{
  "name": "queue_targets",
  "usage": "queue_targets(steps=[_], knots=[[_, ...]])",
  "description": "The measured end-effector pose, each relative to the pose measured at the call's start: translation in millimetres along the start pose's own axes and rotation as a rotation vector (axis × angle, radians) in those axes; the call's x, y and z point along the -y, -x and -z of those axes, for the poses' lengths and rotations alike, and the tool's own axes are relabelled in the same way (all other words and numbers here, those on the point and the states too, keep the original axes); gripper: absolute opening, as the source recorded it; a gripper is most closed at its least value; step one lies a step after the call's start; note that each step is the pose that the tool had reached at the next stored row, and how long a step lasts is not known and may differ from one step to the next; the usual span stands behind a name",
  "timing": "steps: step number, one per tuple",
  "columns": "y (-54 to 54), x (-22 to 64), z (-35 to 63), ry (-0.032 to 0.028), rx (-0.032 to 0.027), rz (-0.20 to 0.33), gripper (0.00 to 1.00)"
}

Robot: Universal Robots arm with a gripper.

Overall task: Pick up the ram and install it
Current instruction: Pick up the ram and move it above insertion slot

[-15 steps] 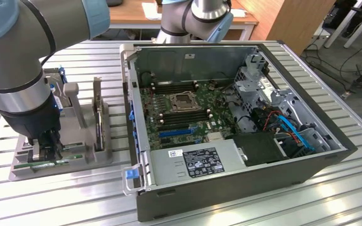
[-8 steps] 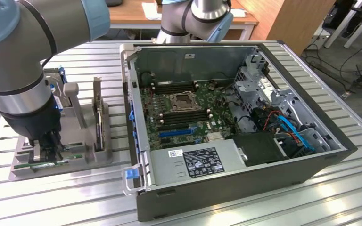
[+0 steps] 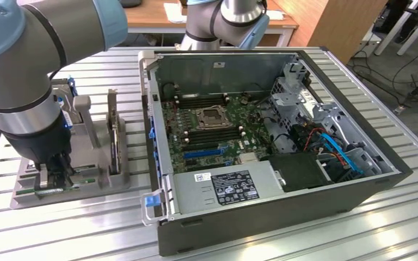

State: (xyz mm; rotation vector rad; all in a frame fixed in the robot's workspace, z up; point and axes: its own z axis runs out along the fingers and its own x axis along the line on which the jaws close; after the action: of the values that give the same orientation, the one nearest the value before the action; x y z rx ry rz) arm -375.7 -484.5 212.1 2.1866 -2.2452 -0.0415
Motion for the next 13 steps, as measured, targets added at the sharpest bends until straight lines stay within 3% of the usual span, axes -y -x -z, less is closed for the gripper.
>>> queue_targets(steps=[13], knots=[[-0.1, 0.1, -6.3, 0.0001, -0.0001, 0.000, 0.31]])
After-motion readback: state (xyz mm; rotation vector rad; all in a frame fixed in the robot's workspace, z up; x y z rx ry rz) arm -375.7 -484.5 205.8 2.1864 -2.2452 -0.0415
